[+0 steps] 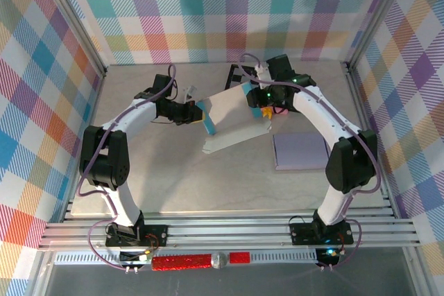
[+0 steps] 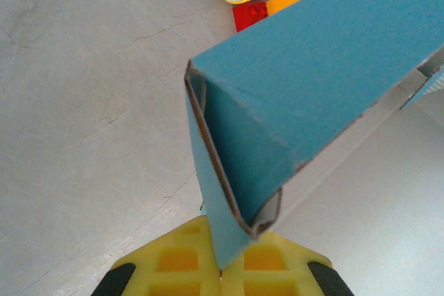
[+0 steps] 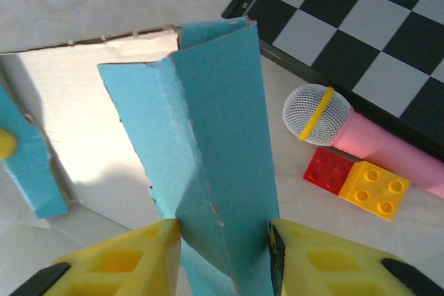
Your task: Fold the paper box
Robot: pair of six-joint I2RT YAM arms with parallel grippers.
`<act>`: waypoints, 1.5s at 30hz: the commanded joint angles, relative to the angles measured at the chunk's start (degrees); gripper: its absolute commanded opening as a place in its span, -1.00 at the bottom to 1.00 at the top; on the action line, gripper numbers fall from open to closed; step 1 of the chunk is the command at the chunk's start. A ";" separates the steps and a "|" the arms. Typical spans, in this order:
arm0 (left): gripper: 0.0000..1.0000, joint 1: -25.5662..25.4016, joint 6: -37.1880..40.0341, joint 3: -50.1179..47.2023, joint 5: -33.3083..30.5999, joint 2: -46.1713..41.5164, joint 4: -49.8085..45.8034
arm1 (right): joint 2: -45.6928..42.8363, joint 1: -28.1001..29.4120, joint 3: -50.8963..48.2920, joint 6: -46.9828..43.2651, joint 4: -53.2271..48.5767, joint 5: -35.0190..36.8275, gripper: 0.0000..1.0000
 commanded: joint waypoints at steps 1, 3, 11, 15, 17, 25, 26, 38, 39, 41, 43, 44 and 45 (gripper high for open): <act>-1.00 -0.50 1.46 2.06 2.51 -2.49 0.00 | 1.59 1.43 2.39 -1.12 -2.53 3.67 -0.19; -1.00 -0.50 1.63 2.04 2.41 -2.48 -0.22 | 2.35 1.78 2.91 -1.16 -2.79 4.45 -0.18; -1.00 -0.76 1.99 2.31 1.98 -2.30 -0.62 | 5.10 2.89 5.24 -0.01 -4.42 9.66 -0.42; -1.00 -1.01 1.92 2.67 1.75 -1.98 -0.87 | 6.77 4.42 7.34 2.40 -6.71 16.92 -0.63; -1.00 -1.11 1.94 2.83 1.42 -1.86 -1.06 | 7.86 5.92 8.86 3.75 -8.55 22.45 -0.79; -1.00 -1.63 1.99 3.38 0.31 -1.25 -1.50 | 9.70 8.92 11.24 5.39 -10.90 29.64 -1.00; -1.00 -1.64 1.99 3.37 0.35 -1.21 -1.50 | 9.80 8.92 11.34 5.19 -10.81 29.51 -1.00; -1.00 -1.82 2.34 3.65 0.33 -1.08 -1.94 | 12.25 8.75 14.01 4.28 -11.03 25.68 -0.60; -1.00 -1.84 2.43 3.64 0.31 -1.09 -2.09 | 12.34 8.75 14.16 4.29 -11.15 25.81 -0.61; -1.00 -1.82 2.59 3.63 0.36 -1.13 -2.16 | 12.50 8.75 14.38 4.29 -11.20 26.28 -0.63; -1.00 -1.82 2.60 3.65 0.40 -1.13 -2.20 | 12.90 8.79 14.92 4.52 -11.62 26.78 -0.60; -1.00 -1.82 2.61 3.56 0.33 -1.17 -2.20 | 13.21 8.75 15.38 4.80 -12.09 27.24 -0.60; -1.00 -1.82 2.61 3.62 0.23 -1.12 -2.20 | 13.60 8.73 15.70 5.19 -12.57 27.83 -0.66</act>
